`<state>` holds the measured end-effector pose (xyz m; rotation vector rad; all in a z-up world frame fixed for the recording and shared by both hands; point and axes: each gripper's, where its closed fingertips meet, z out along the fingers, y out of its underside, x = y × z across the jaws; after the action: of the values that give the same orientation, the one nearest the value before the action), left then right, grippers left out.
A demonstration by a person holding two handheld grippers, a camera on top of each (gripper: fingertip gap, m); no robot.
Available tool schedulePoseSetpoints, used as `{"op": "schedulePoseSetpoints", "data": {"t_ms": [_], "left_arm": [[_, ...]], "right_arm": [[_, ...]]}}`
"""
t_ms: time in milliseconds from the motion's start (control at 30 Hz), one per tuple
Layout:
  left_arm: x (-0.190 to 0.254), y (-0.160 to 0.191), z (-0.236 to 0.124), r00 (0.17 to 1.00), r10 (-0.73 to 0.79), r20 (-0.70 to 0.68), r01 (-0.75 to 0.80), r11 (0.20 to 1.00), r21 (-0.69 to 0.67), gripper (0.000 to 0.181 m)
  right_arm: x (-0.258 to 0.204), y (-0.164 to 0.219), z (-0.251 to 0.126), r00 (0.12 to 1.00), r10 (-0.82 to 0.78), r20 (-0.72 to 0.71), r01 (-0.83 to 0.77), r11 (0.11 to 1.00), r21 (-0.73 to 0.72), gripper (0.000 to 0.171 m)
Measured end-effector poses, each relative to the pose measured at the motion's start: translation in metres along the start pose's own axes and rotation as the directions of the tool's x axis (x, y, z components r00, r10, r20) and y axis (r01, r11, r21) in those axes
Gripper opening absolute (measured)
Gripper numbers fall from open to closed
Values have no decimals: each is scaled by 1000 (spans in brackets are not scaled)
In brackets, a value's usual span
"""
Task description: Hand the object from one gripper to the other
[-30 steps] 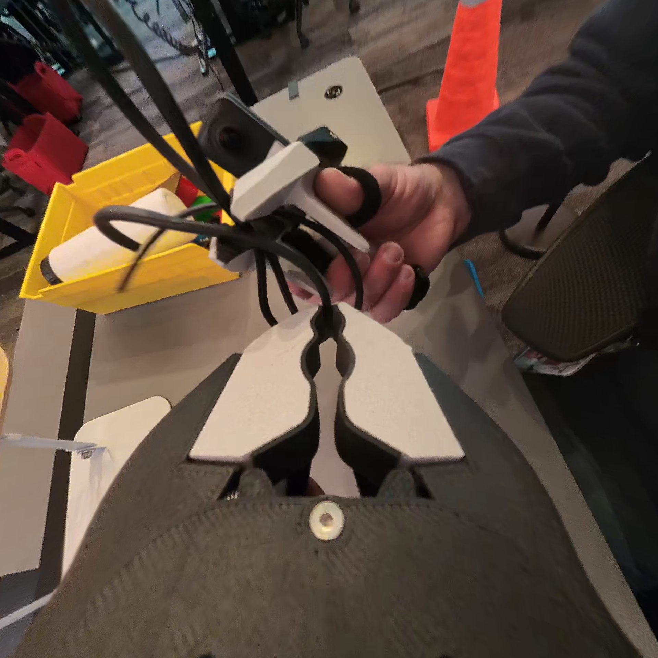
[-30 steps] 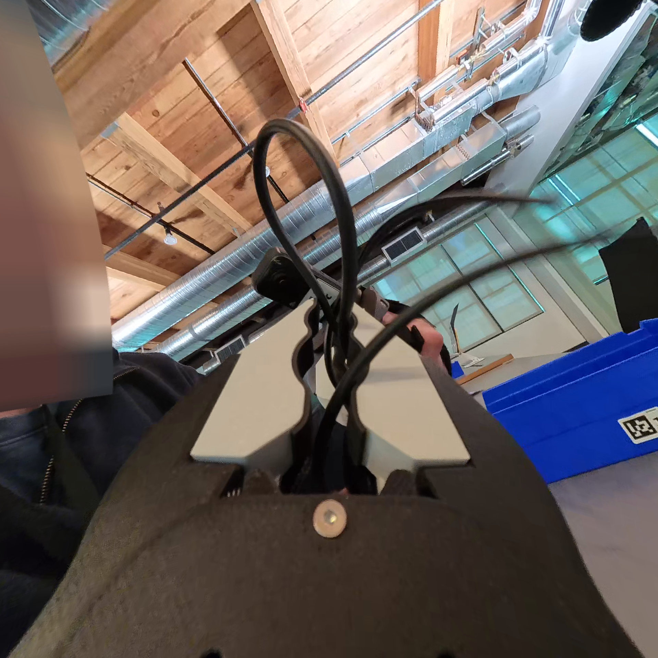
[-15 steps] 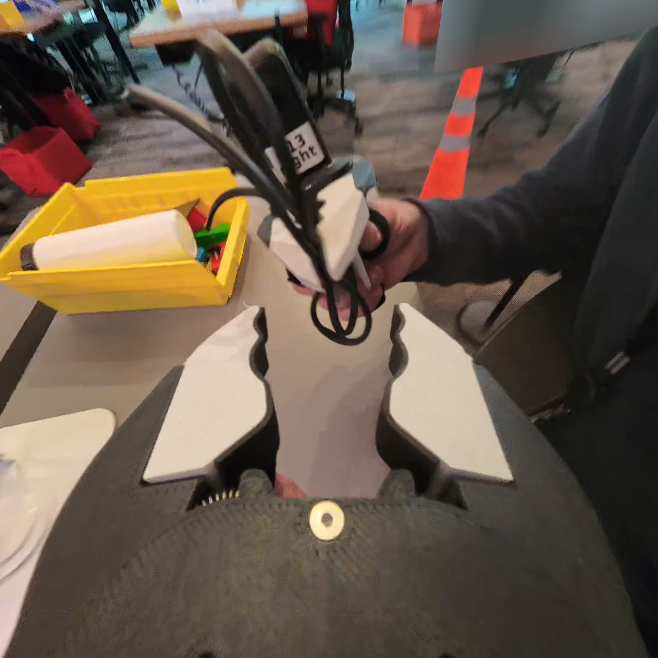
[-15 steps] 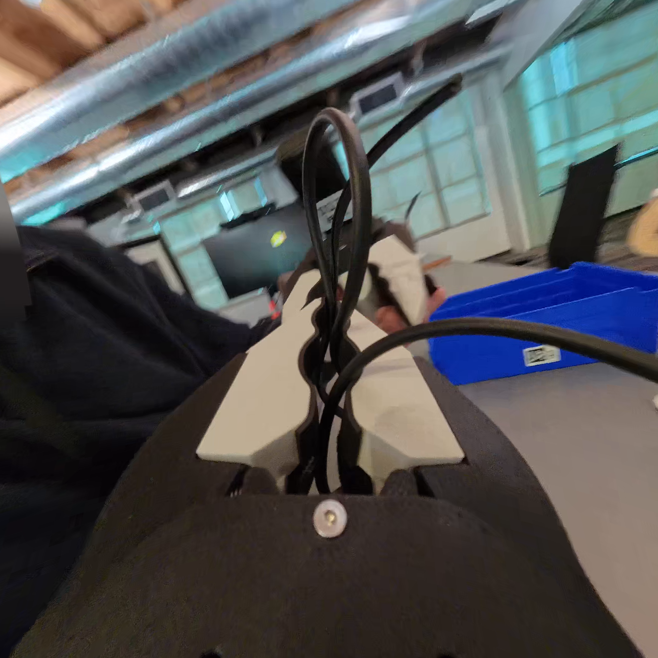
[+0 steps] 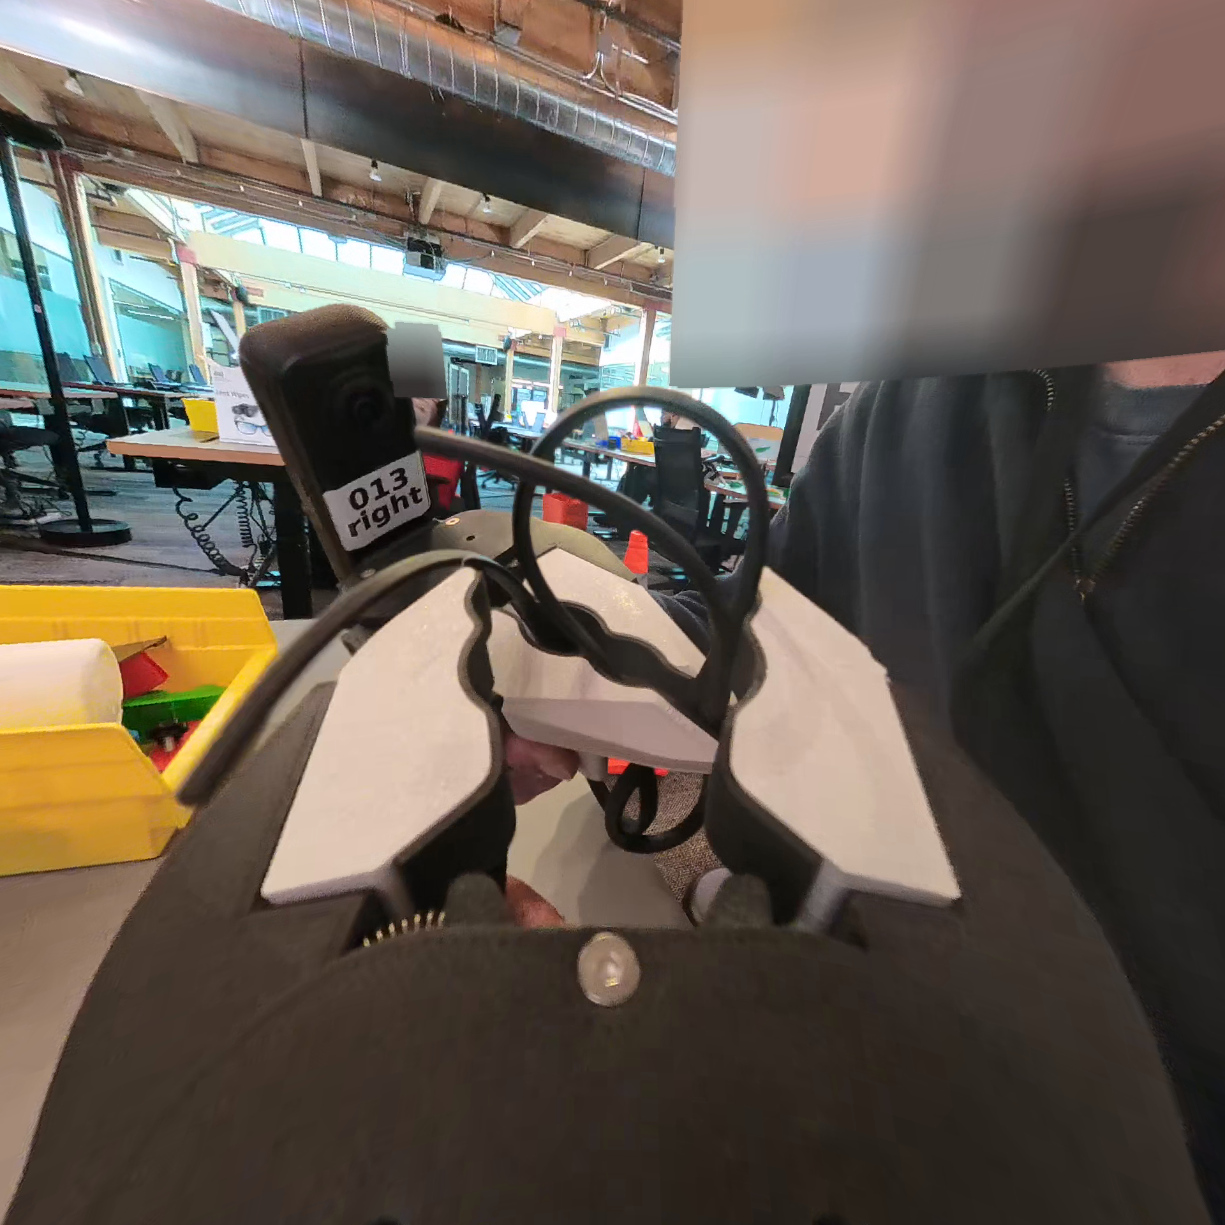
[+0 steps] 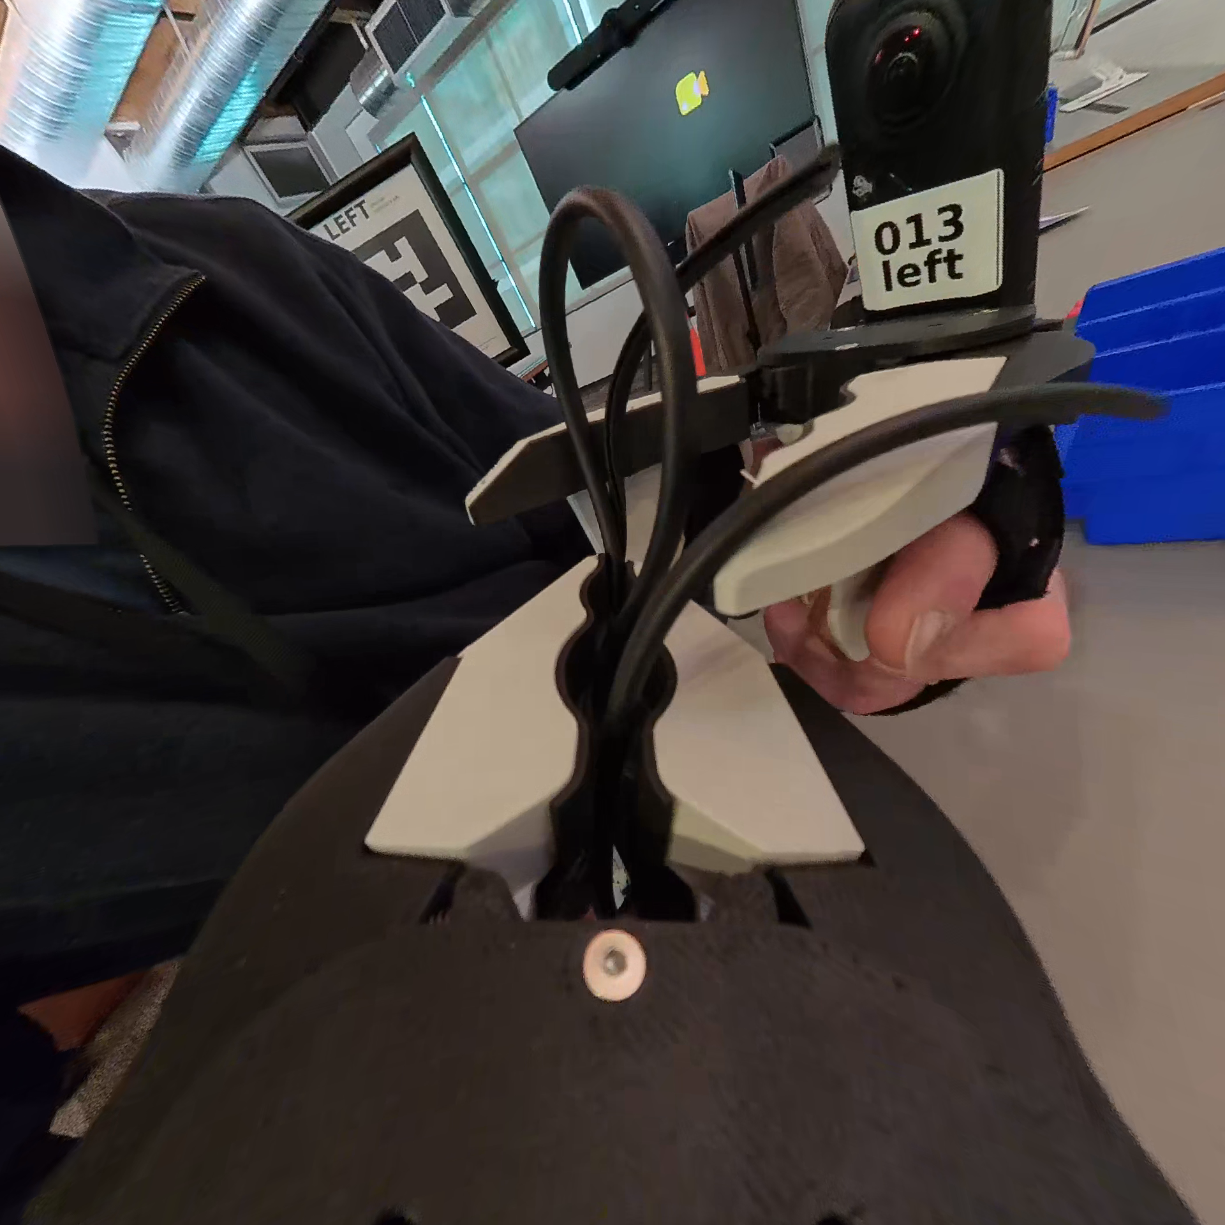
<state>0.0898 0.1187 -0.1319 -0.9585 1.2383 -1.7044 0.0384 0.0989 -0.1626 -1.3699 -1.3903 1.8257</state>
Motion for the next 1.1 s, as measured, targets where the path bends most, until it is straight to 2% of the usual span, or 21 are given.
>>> {"op": "schedulePoseSetpoints", "data": {"t_ms": [200, 300, 433, 533, 633, 767, 933, 1100], "left_arm": [[9, -1, -3, 999, 16, -44, -16, 1000, 19, 67], [8, 1, -5, 999, 7, -36, -6, 1000, 16, 81], [16, 6, -5, 997, 26, -74, -25, 999, 21, 85], [25, 7, -4, 993, 49, -110, -47, 999, 22, 77], [31, 5, -8, 989, 61, -135, -56, 998, 43, 56], [35, 4, -14, 986, 62, -153, -54, 997, 56, 40], [32, -2, -20, 989, 82, -120, -71, 993, 95, 14], [28, -5, -23, 992, 93, -84, -85, 992, 93, 5]], "right_arm": [[-4, 5, 8, 998, 24, 62, -23, 999, -24, 0], [-6, 9, 11, 996, 38, 87, -33, 998, -53, 0], [-10, 16, 18, 987, 86, 139, -74, 993, -89, 0], [-11, 18, 22, 981, 108, 159, -93, 991, -99, 0], [-8, 15, 21, 981, 119, 152, -106, 990, -91, 0], [-6, 14, 22, 981, 125, 151, -112, 990, -88, 0], [-6, 10, 22, 979, 125, 164, -114, 991, -72, 1], [-2, 4, 20, 984, 117, 137, -114, 993, -25, 0]]}}
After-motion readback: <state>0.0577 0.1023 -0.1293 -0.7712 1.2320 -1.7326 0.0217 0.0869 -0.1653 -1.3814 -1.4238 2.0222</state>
